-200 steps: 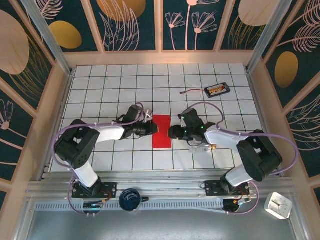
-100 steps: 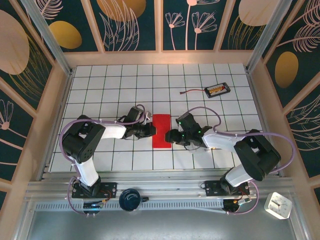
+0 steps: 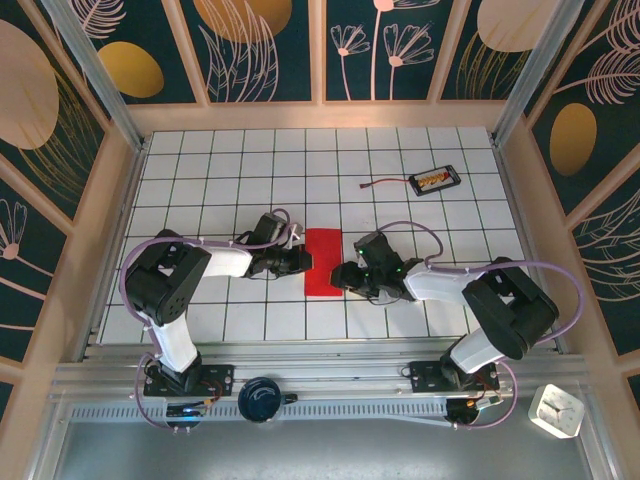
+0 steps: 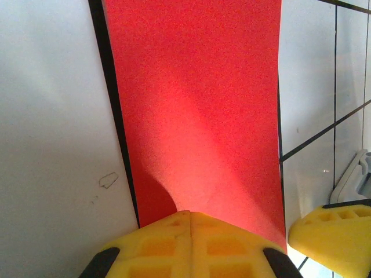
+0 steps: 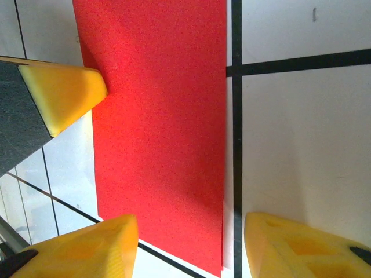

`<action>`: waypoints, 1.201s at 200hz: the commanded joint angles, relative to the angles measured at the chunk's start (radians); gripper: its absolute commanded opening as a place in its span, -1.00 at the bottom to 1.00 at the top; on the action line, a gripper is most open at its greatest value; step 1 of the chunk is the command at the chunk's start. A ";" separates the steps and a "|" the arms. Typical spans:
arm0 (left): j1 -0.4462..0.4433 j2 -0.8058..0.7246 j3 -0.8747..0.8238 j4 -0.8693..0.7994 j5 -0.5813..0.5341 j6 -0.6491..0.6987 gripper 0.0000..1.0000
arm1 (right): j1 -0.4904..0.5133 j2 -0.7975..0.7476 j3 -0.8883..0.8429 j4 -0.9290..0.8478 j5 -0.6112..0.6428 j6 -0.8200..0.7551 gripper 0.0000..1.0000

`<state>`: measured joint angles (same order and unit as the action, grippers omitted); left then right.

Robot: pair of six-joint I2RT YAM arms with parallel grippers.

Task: Fold a paper plane with a square sheet of paper (pick it up from the middle)
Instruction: Fold the triangle a second time at the center of the table.

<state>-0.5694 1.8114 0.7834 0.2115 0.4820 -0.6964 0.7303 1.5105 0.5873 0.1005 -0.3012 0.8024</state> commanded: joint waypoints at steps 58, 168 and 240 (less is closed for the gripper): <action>0.000 0.037 -0.024 -0.038 -0.017 0.033 -0.99 | 0.045 -0.001 -0.043 0.021 -0.042 0.064 -0.02; 0.000 0.031 -0.026 -0.041 -0.019 0.038 -0.98 | 0.049 -0.016 -0.044 0.063 -0.038 0.103 -0.05; 0.000 0.032 -0.021 -0.044 -0.016 0.041 -0.98 | 0.039 -0.019 -0.011 0.016 -0.009 0.082 -0.06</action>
<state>-0.5694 1.8114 0.7834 0.2119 0.4850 -0.6807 0.7696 1.5078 0.5545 0.1604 -0.3336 0.8932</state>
